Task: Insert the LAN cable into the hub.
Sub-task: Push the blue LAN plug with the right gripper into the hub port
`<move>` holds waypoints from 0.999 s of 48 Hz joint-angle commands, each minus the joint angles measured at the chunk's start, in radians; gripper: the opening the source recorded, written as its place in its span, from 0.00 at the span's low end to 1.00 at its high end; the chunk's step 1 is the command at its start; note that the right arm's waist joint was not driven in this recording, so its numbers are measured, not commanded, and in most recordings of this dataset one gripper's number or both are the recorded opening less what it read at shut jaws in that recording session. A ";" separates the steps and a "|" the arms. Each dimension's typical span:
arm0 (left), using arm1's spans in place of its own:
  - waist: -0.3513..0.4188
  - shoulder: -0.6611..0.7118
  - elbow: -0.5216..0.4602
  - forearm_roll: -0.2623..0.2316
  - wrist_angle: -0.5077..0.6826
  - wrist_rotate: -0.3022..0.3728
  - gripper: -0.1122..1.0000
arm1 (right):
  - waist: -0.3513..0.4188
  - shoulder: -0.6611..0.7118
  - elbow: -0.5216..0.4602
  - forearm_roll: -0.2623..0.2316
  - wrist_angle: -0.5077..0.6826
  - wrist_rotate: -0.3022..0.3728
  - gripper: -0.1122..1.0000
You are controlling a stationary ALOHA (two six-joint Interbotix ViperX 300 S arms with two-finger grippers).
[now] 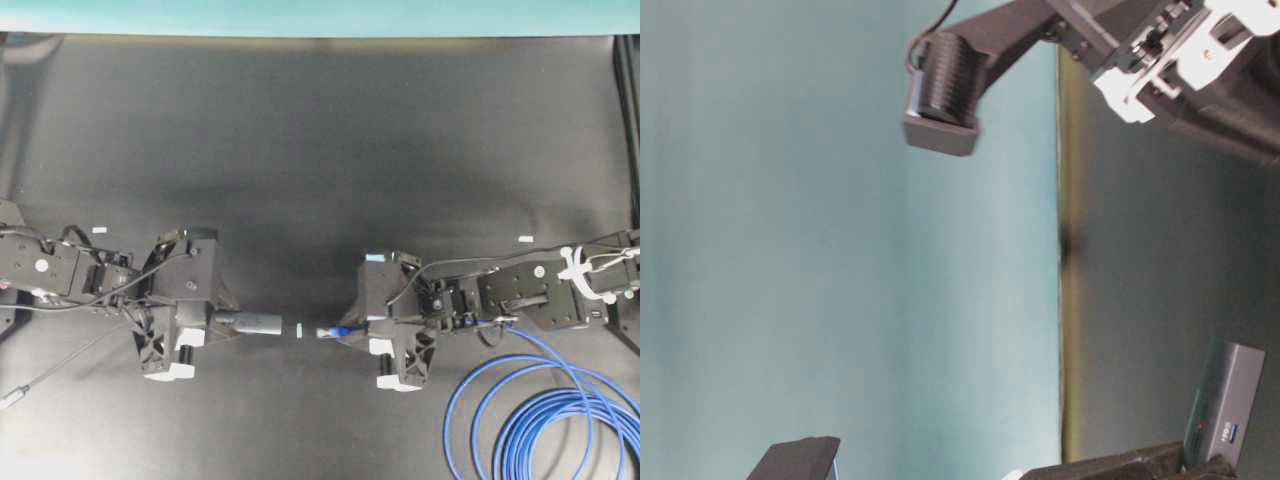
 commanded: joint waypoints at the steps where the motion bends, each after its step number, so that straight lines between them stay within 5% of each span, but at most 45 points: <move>1: -0.003 -0.018 -0.018 0.003 -0.008 0.011 0.36 | 0.000 -0.012 0.000 0.044 -0.037 0.028 0.21; 7: -0.003 -0.018 -0.031 0.003 -0.017 0.040 0.36 | 0.000 -0.054 0.011 0.080 -0.052 0.066 0.21; 36: 0.005 -0.006 -0.092 0.003 -0.034 0.078 0.36 | 0.000 -0.094 0.002 0.081 -0.124 0.067 0.21; 48: 0.011 0.008 -0.123 0.003 0.054 0.078 0.36 | 0.000 -0.094 0.006 0.080 -0.097 0.077 0.21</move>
